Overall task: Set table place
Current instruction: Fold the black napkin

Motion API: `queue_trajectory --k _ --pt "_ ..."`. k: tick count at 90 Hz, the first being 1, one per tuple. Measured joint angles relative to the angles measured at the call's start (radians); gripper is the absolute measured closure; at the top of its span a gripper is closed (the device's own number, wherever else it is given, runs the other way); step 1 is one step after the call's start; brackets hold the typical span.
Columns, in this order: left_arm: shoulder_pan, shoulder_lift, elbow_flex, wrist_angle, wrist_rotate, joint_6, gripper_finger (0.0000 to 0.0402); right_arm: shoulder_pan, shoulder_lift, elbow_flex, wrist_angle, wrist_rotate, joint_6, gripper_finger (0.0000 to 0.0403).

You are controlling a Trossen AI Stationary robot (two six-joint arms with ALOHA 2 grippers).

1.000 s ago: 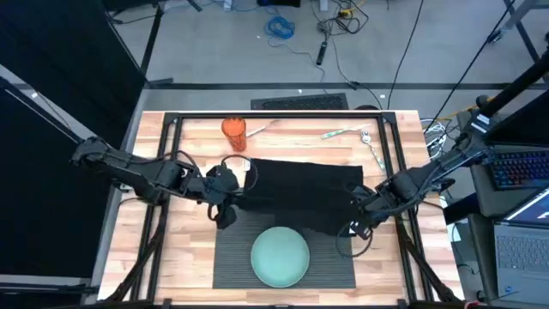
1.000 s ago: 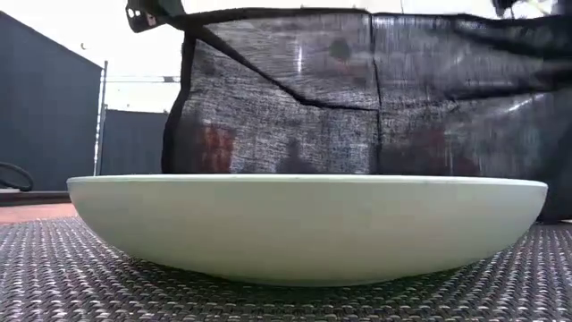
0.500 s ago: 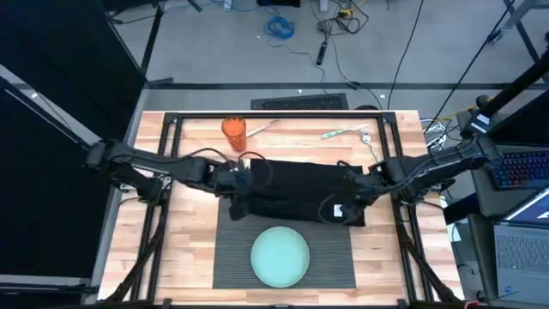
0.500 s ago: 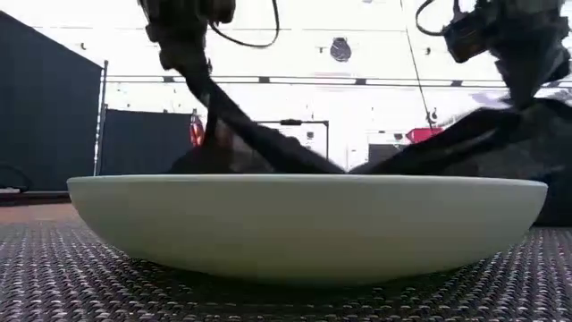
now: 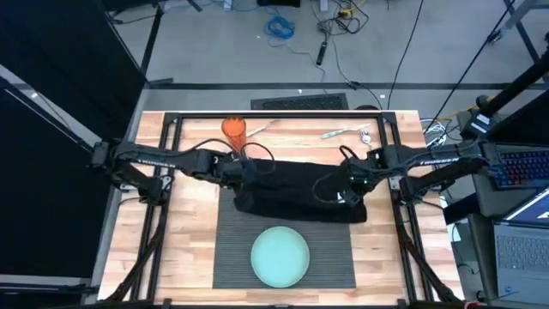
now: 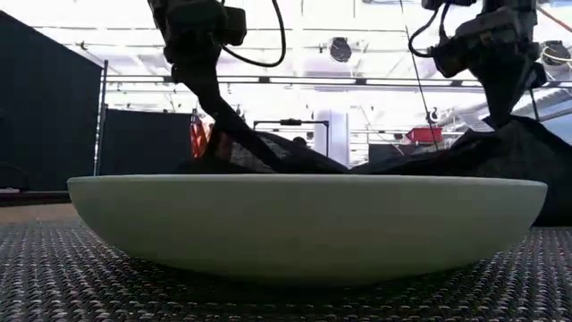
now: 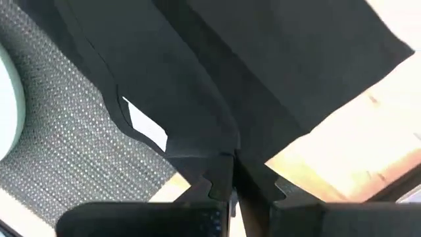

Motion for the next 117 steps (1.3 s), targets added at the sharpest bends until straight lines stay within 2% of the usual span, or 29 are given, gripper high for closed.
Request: queue_trajectory --k 24,40,54,71,75,82,93,103,117 --pt "0.068 0.0 0.0 0.03 -0.006 0.008 0.0402 -0.109 0.001 0.0 -0.001 0.031 -0.101 0.0403" --pt "0.101 0.006 0.0 0.027 -0.004 -0.019 0.0401 -0.139 0.002 0.0 -0.004 0.032 -0.148 0.0397" --pt "0.104 0.006 0.0 0.022 0.011 0.013 0.0381 -0.143 0.002 0.0 -0.009 0.031 -0.168 0.0353" --pt "0.101 0.006 0.0 0.018 0.07 0.061 0.032 -0.143 0.002 0.0 -0.046 0.041 -0.179 0.0279" --pt "0.101 0.006 0.0 0.018 0.045 0.061 0.0304 -0.144 0.002 0.0 -0.051 0.068 -0.182 0.0263" --pt "0.103 0.006 0.0 -0.004 -0.057 0.061 0.028 -0.156 0.003 0.0 -0.044 0.11 -0.191 0.0241" --pt "0.129 0.006 0.0 -0.077 -0.205 0.059 0.0257 -0.158 0.003 0.0 0.027 0.068 -0.201 0.022" --pt "0.137 0.006 0.0 -0.098 -0.187 0.052 0.0252 -0.111 0.003 0.0 0.116 -0.032 -0.2 0.0217" --pt "0.087 0.006 0.0 -0.104 -0.151 0.051 0.0251 -0.011 0.003 0.0 0.1 -0.019 -0.145 0.0229"
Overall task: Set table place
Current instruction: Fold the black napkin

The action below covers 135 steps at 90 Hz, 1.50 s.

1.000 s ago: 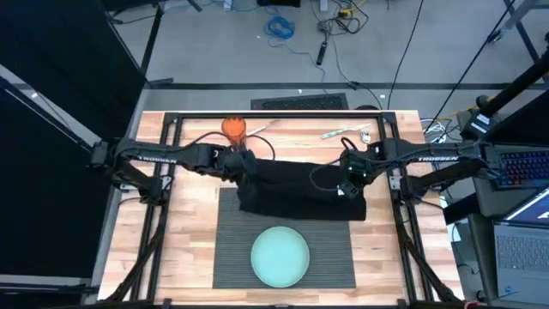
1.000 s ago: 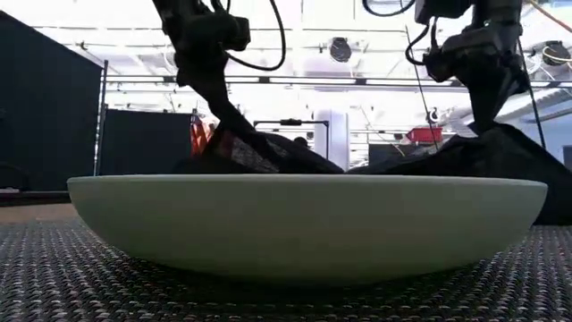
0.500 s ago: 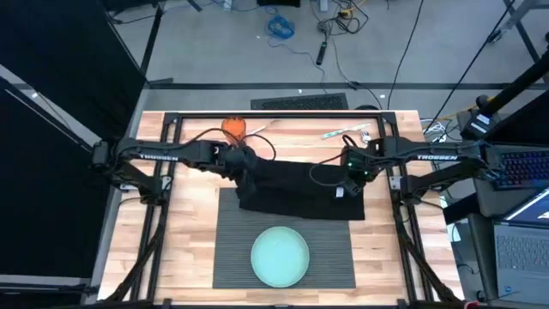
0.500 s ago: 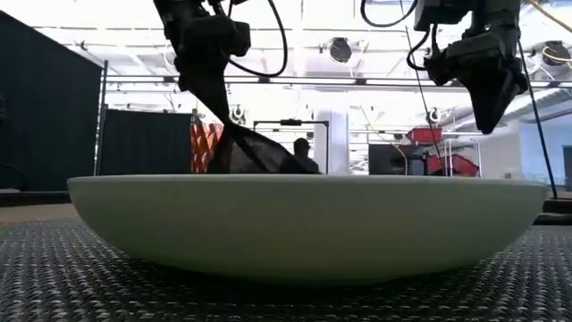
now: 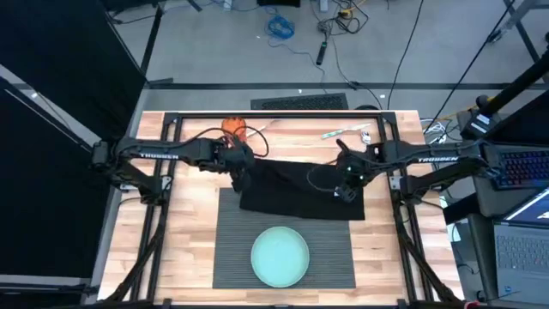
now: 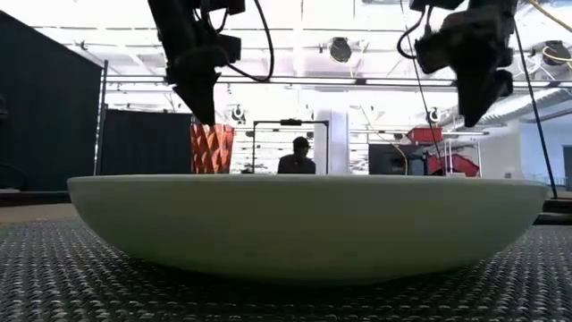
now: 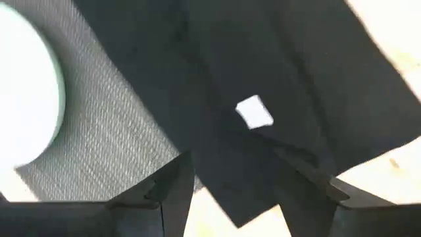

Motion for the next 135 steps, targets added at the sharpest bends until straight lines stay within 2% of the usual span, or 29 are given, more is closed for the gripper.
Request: queue_trajectory --k 14,27,40,63,96,110,127,135 --pt "-0.07 0.0 0.0 -0.008 -0.012 0.029 0.0251 0.104 0.0 -0.024 -0.059 0.122 -0.038 0.0237" --pt "-0.095 0.0 0.0 -0.002 -0.027 0.03 0.0251 0.21 0.0 -0.101 -0.001 0.226 -0.171 0.0238" --pt "-0.103 -0.001 0.0 -0.003 -0.038 0.028 0.0251 0.282 0.0 -0.167 0.023 0.326 -0.209 0.0238" --pt "-0.103 -0.001 0.0 0.005 -0.048 0.026 0.0251 0.287 0.0 -0.242 0.082 0.362 -0.234 0.0239" --pt "-0.103 -0.001 0.0 0.056 -0.062 0.028 0.0251 0.21 0.057 -0.276 0.188 0.384 -0.269 0.0245" --pt "-0.103 -0.001 0.0 0.049 -0.061 0.028 0.0251 0.177 0.124 -0.276 0.241 0.382 -0.287 0.0285" --pt "-0.111 -0.001 0.0 0.042 -0.043 0.026 0.0251 0.147 0.167 -0.276 0.292 0.358 -0.28 0.0385" --pt "-0.112 -0.001 0.0 0.042 -0.041 0.026 0.0251 0.127 0.164 -0.263 0.294 0.356 -0.268 0.0396"
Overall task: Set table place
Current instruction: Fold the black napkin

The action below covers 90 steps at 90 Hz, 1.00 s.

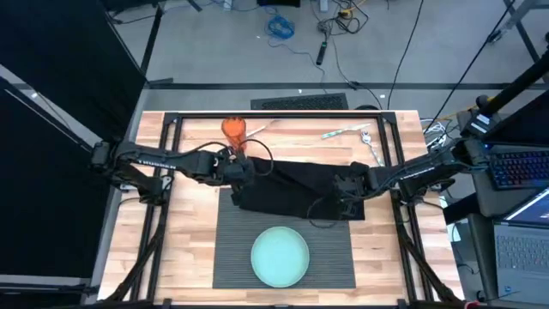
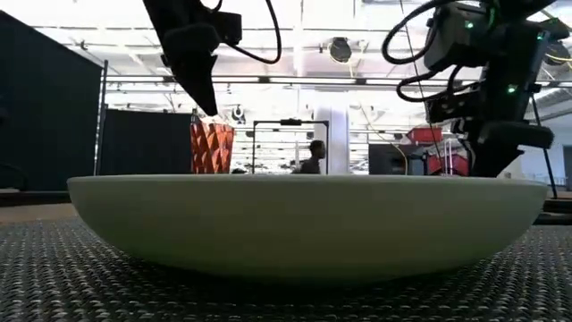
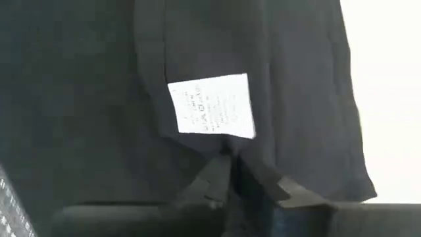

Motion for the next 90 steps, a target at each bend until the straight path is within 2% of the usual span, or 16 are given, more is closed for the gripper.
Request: queue_trajectory --k 20,42,54,77,83,90 --pt "0.001 0.0 0.0 -0.005 0.001 0.003 0.0251 -0.077 -0.012 0.095 -0.114 -0.068 0.036 0.0403" --pt "-0.007 -0.001 0.0 -0.007 0.004 0.007 0.0251 -0.181 -0.011 0.097 -0.247 -0.127 0.13 0.0395" --pt "-0.017 -0.001 0.0 -0.007 0.004 0.007 0.0251 -0.214 -0.012 0.099 -0.236 -0.049 0.127 0.0371" --pt "-0.024 -0.001 0.0 -0.032 0.005 0.007 0.0251 -0.288 -0.012 0.143 -0.221 -0.019 0.147 0.0303" --pt "-0.024 -0.001 0.0 -0.033 0.005 0.007 0.0251 -0.291 -0.012 0.167 -0.214 -0.041 0.162 0.0288" --pt "-0.029 -0.001 0.0 -0.037 0.005 0.007 0.0251 -0.264 -0.013 0.18 -0.144 -0.143 0.172 0.0278"
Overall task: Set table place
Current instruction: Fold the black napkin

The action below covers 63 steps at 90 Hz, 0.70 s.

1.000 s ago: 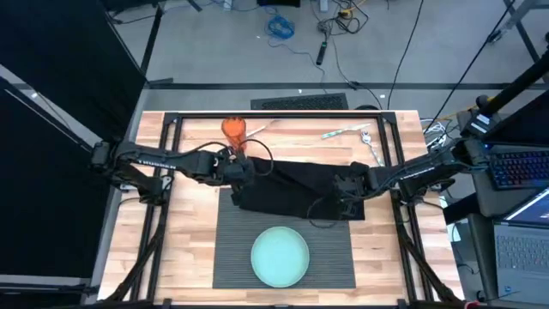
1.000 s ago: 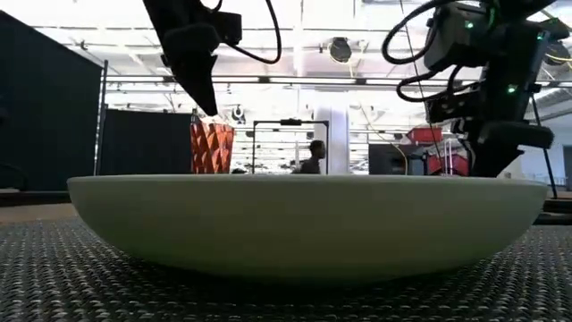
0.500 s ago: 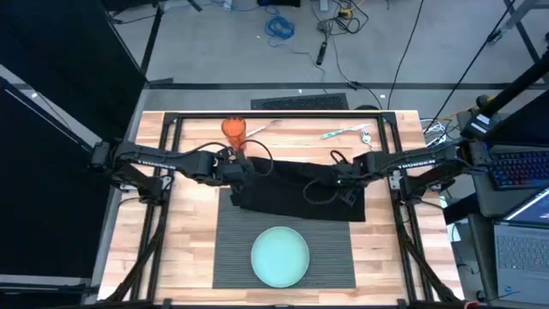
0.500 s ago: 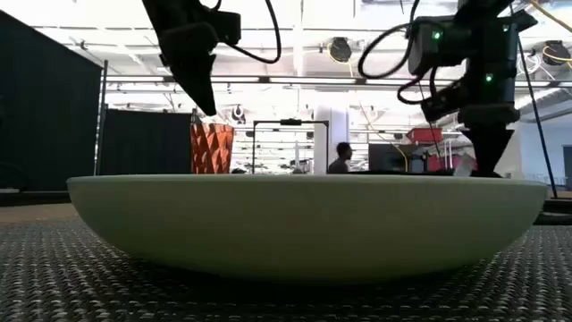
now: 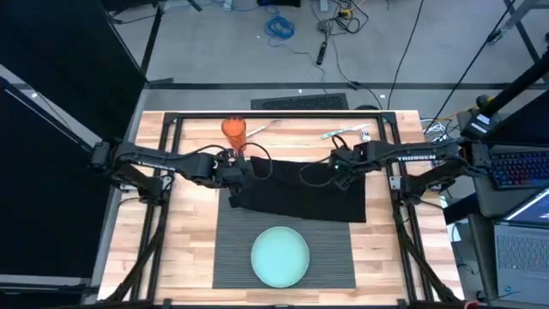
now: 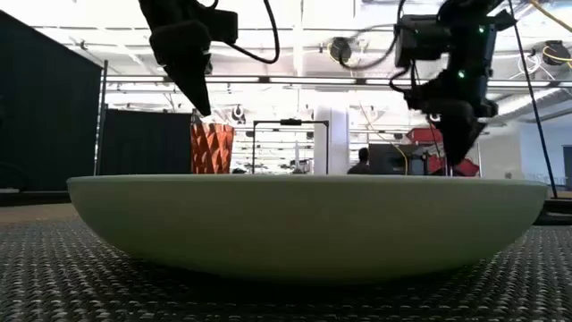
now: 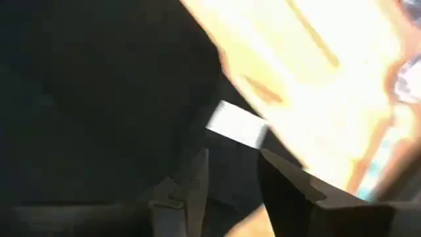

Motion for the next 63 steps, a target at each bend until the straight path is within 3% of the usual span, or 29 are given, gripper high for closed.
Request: queue_trajectory --k 11,32,63 --pt "-0.01 -0.007 0.0 -0.015 -0.001 -0.007 0.0251 0.055 0.003 -0.029 0.081 -0.08 0.024 0.0283" --pt "-0.024 -0.006 0.0 -0.012 -0.02 -0.003 0.0251 0.029 0.013 -0.11 0.213 -0.119 0.054 0.0317" --pt "-0.024 -0.006 0.0 -0.012 -0.024 -0.005 0.0251 -0.027 0.107 -0.119 0.275 -0.05 0.026 0.0398"
